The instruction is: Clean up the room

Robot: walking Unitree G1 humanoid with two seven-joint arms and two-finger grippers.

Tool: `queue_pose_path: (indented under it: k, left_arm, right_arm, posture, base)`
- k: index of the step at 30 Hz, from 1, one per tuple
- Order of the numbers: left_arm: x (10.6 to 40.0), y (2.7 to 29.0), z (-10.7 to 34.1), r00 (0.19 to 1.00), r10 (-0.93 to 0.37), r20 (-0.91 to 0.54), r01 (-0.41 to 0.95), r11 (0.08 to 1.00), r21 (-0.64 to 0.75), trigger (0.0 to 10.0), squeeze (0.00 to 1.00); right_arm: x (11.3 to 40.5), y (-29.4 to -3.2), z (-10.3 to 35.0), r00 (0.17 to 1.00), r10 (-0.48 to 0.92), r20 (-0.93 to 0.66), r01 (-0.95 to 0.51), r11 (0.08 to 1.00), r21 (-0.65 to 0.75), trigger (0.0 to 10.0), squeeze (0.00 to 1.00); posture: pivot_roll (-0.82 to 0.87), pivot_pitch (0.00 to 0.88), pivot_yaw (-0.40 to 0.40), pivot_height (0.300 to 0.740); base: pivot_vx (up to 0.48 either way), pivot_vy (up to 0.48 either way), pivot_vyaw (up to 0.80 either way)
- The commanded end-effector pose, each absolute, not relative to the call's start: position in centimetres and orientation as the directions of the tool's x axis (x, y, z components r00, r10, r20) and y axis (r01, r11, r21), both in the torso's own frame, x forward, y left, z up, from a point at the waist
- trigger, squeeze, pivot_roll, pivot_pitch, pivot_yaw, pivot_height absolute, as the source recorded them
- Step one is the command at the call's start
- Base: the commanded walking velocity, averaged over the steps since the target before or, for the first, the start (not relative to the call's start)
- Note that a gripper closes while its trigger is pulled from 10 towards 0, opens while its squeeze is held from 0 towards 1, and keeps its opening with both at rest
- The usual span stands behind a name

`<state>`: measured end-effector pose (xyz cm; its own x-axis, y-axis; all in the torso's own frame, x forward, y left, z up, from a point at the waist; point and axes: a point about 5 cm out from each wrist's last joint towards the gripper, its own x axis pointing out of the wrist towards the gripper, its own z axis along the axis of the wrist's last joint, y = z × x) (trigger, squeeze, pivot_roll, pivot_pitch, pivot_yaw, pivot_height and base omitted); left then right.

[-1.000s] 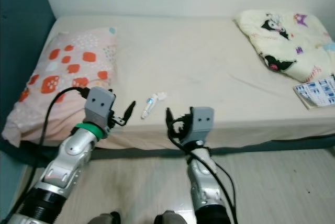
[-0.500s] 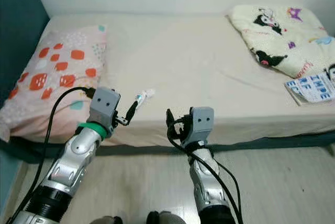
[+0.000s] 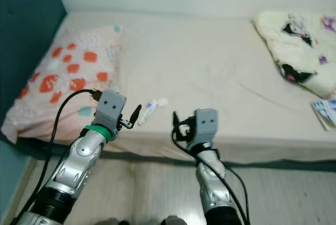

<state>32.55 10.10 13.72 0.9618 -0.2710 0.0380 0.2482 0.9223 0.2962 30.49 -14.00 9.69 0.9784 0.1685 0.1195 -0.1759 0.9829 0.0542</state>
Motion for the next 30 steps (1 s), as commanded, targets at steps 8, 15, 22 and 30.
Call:
queue_pose_path:
  k: [8,15,22,30]
  left_arm:
    - [32.5,10.5,13.2,0.966,-0.257,0.021,0.239,0.924,0.299,10.0,0.00]
    - [32.3,10.4,13.3,0.962,-0.272,0.032,0.251,0.925,0.286,10.0,0.00]
    - [31.3,10.7,12.2,0.948,-0.317,-0.001,0.305,0.911,0.278,10.0,0.00]
    - [31.1,10.1,11.6,0.946,-0.323,-0.017,0.316,0.913,0.259,10.0,0.00]
  right_arm:
    - [30.2,-13.5,9.0,0.979,0.179,0.099,-0.187,0.980,0.072,10.0,0.00]
    - [30.2,-13.5,8.8,0.979,0.184,0.087,-0.190,0.980,0.065,10.0,0.00]
    - [29.9,-13.6,8.1,0.981,0.186,0.053,-0.188,0.981,0.047,10.0,0.00]
    - [29.8,-13.9,7.6,0.985,0.169,0.036,-0.170,0.984,0.046,10.0,0.00]
  posture:
    - [-0.03,0.083,0.040,0.740]
    - [-0.03,0.081,0.039,0.740]
    - [-0.03,0.079,0.039,0.740]
    - [-0.03,0.079,0.039,0.715]
  base:
    - [0.428,0.000,0.00]
    - [0.237,0.000,0.00]
    - [0.000,0.000,0.00]
    - [0.000,0.000,0.00]
